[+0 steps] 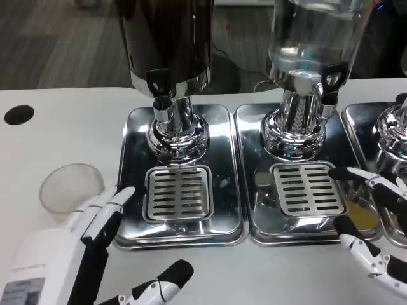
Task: Grasp the cup under the faucet to collect the drink, then remove the cup.
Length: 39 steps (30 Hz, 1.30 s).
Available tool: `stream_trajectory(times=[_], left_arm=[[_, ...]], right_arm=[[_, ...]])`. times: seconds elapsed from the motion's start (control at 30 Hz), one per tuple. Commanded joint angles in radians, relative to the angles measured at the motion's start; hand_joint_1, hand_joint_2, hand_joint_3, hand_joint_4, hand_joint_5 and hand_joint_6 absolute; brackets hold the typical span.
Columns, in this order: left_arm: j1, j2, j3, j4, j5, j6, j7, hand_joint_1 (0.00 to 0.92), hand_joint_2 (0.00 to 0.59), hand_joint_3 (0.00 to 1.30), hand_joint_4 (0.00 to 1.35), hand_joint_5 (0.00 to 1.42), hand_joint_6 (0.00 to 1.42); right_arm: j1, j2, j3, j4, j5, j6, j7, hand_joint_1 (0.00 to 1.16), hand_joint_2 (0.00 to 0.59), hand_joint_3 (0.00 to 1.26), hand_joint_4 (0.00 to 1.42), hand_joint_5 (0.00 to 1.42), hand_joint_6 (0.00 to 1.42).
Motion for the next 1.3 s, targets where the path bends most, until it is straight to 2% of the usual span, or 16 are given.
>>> stream_trajectory(times=[0.03, 0.3, 0.47, 0.63, 0.77, 1.07, 1.3], left_arm=[[-0.003, 0.001, 0.004, 0.01, 0.002, 0.0, 0.016, 0.0, 0.086, 0.21, 0.11, 0.18, 0.42], [-0.043, -0.002, 0.025, 0.029, 0.003, 0.035, 0.007, 0.0, 0.079, 0.21, 0.11, 0.19, 0.45], [-0.088, 0.001, 0.03, 0.051, 0.009, 0.083, -0.006, 0.0, 0.071, 0.2, 0.11, 0.2, 0.45], [-0.175, 0.007, 0.052, 0.073, 0.015, 0.178, -0.028, 0.011, 0.053, 0.18, 0.09, 0.24, 0.51], [-0.263, 0.008, 0.064, 0.079, 0.049, 0.284, -0.062, 0.009, 0.046, 0.17, 0.08, 0.25, 0.52], [-0.35, 0.004, 0.049, 0.072, 0.124, 0.437, -0.107, 0.005, 0.033, 0.16, 0.06, 0.28, 0.56], [-0.446, 0.033, 0.056, 0.114, 0.169, 0.56, -0.178, 0.012, 0.029, 0.15, 0.04, 0.31, 0.61]], right_arm=[[0.016, 0.007, -0.007, -0.022, 0.002, 0.01, 0.004, 0.59, 0.377, 0.28, 0.21, 0.15, 0.0], [0.043, 0.019, -0.003, -0.022, 0.0, -0.004, 0.001, 0.59, 0.377, 0.29, 0.21, 0.16, 0.0], [0.056, 0.014, -0.022, -0.018, 0.02, -0.018, 0.002, 0.59, 0.377, 0.29, 0.21, 0.16, 0.0], [0.073, 0.001, -0.051, 0.017, 0.045, -0.043, 0.009, 0.59, 0.377, 0.29, 0.21, 0.16, 0.0], [0.084, -0.004, -0.063, 0.034, 0.056, -0.061, 0.012, 0.59, 0.377, 0.29, 0.22, 0.16, 0.0], [0.096, -0.018, -0.093, 0.06, 0.087, -0.09, 0.021, 0.6, 0.371, 0.29, 0.22, 0.16, 0.0], [0.102, -0.02, -0.097, 0.088, 0.102, -0.116, 0.027, 0.61, 0.373, 0.29, 0.22, 0.16, 0.0]])
